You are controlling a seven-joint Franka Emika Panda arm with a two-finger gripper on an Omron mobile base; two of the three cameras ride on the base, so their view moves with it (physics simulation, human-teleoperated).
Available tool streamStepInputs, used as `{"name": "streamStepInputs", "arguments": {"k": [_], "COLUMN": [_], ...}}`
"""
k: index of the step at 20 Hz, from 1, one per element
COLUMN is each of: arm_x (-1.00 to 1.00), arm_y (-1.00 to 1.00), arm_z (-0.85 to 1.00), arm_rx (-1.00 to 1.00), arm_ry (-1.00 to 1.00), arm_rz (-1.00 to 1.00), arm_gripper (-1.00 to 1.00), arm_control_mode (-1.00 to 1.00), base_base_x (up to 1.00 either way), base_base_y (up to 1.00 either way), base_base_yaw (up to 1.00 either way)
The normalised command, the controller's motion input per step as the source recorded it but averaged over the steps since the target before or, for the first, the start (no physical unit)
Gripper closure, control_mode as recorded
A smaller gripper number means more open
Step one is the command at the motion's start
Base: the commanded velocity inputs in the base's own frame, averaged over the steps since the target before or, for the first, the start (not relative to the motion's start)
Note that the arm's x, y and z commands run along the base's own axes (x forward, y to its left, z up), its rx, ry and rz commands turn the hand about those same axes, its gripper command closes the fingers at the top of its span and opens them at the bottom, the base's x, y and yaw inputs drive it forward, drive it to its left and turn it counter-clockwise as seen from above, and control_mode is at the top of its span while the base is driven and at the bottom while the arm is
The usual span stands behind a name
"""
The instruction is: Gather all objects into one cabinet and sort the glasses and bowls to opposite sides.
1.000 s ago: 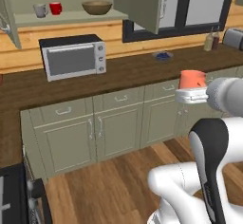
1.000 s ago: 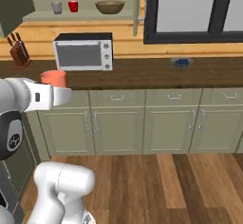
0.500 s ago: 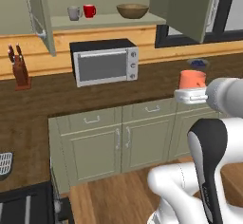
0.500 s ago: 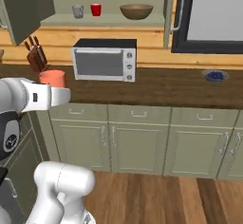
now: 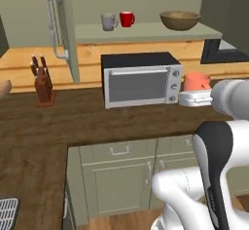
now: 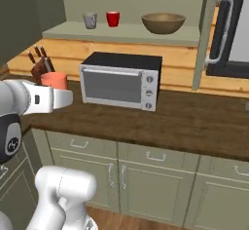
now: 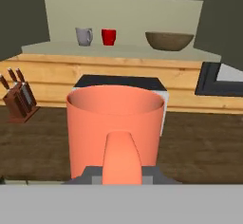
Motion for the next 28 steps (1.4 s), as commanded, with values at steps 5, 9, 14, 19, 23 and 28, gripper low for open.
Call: {"name": "streamStepInputs", "arguments": {"k": [5,9,14,19,23,28], "arm_x": [0.0,0.0,0.0,0.0,0.0,0.0], "arm_y": [0.0,0.0,0.0,0.0,0.0,0.0], "arm_z": [0.0,0.0,0.0,0.0,0.0,0.0], "arm_rx": [0.0,0.0,0.0,0.0,0.0,0.0], "arm_ry": [0.0,0.0,0.0,0.0,0.0,0.0], "arm_rz": [0.0,0.0,0.0,0.0,0.0,0.0], "arm_gripper": [1.0,1.0,1.0,1.0,1.0,1.0], "arm_control_mode": [1.0,1.0,1.0,1.0,1.0,1.0], "base_base_x": [0.83,0.74,0.67,0.62,0.73,0.44], "base_base_y": [0.0,0.0,0.0,0.0,-0.01,0.0], "base_base_yaw": [0.2,0.19,0.2,0.19,0.14,0.09]}}
